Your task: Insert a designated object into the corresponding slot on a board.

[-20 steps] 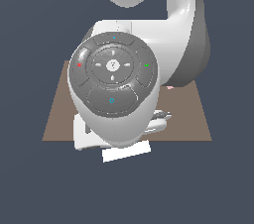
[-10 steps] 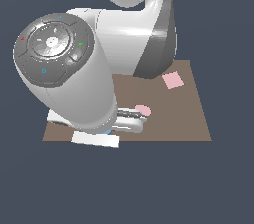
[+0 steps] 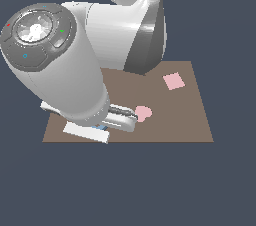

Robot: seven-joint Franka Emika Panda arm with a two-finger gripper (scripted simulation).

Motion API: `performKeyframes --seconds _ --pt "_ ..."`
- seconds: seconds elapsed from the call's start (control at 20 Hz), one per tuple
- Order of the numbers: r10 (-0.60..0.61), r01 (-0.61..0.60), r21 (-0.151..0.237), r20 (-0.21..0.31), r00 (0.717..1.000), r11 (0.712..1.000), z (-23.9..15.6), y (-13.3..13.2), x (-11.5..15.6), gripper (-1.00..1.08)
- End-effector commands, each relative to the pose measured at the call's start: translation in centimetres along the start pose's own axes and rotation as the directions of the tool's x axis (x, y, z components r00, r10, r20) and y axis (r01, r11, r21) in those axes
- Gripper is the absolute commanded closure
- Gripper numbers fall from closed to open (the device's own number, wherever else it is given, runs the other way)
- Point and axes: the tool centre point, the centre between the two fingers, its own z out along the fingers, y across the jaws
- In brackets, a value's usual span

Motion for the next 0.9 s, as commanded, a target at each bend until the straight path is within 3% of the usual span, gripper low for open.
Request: performKeyframes --seconds 0.0,0.35,0.4,0.85 --pt "0.008 -0.008 0.0 0.0 1.0 1.0 0.0 0.1 -0.1 1.08" --pt "0.007 -0.007 0.0 0.0 1.0 1.0 1.0 0.0 -0.1 1.08" --pt "0.007 -0.007 0.0 0.0 1.0 1.0 1.0 0.0 -0.1 -0.92" --pt "0.007 -0.007 0.0 0.0 1.0 1.0 1.0 0.0 -0.1 -0.92"
